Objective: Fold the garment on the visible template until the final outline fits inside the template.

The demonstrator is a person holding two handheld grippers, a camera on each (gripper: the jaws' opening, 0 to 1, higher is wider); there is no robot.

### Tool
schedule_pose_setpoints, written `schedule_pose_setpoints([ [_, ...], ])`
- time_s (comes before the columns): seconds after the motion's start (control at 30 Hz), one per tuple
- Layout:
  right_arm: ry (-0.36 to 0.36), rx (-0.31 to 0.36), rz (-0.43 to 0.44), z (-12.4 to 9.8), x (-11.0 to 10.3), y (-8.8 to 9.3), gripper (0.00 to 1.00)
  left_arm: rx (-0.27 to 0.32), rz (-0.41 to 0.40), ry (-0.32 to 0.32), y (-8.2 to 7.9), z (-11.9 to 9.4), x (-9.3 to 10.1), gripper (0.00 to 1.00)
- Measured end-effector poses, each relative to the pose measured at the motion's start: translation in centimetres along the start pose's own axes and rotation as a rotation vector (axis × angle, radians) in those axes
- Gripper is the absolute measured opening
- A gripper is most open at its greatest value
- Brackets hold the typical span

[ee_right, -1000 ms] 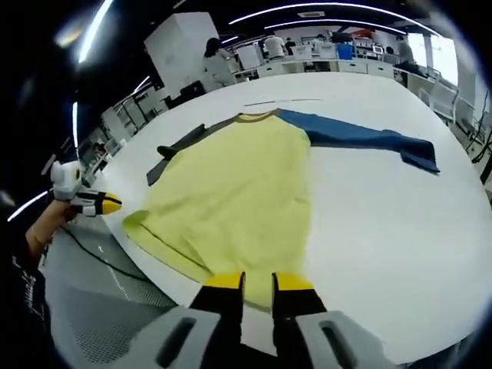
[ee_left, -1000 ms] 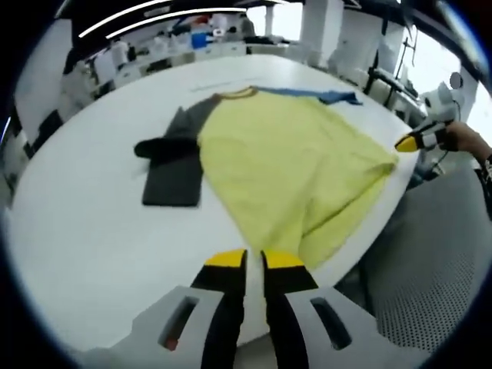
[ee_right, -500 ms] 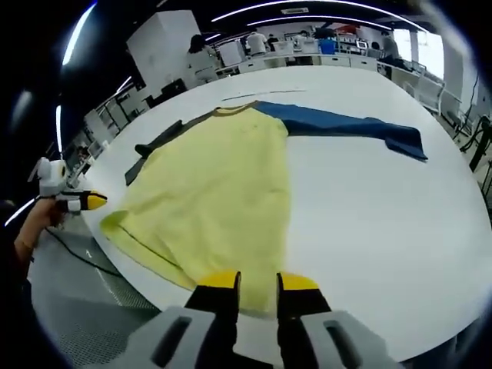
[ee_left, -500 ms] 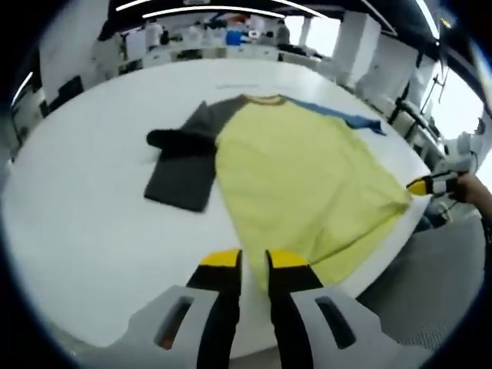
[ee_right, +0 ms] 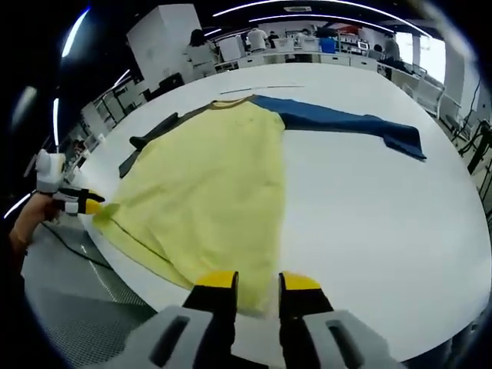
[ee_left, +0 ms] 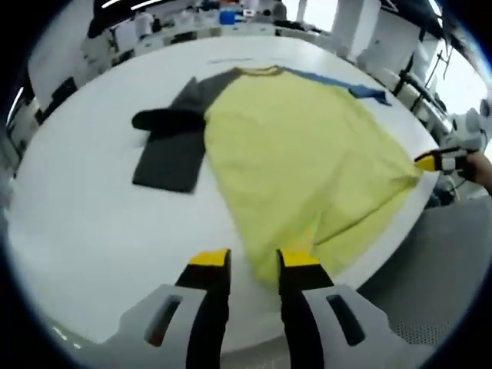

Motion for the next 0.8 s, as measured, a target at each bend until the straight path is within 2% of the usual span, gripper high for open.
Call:
schedule_pose_setpoints([
  [0.07,-0.001,-0.001,0.002,0.0,0.0,0.0,0.18,-0.021,0.048,0.01,0.5,-0.1,0.2,0.23],
  [0.17,0.002,-0.005,0.0,0.0,0.1,0.1,0.18,-0.044,0.059,0.012,1.2,-0.3,0.2,0.24],
  [0.3,0.0,-0.011,-0.001,-0.1,0.0,0.2,0.18,-0.11,0.113,0.001,2.5,-0.6,-0.1,0.25],
  [0.6,0.007,-0.023,-0.002,-0.3,0.0,0.6,0.18,-0.044,0.059,0.023,1.5,-1.0,0.5,0.24],
  [0.7,0.007,-0.031,0.001,-0.3,0.0,0.8,0.18,-0.047,0.04,0.021,1.6,-0.7,0.6,0.23],
  [0.8,0.01,-0.045,0.005,-0.2,0.0,1.1,0.18,-0.076,0.018,0.01,2.1,-0.2,0.6,0.2],
])
Point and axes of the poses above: the point that each gripper's makers call its tool centre point, and the gripper's own axes: z roughly forward along the fingers, x roughly to its right, y roughly out of its underside, the point moved 3 cm from there along -z, roughly backward along the fingers, and after that the axes turned 8 degrees about z, right-handed, at the moved point
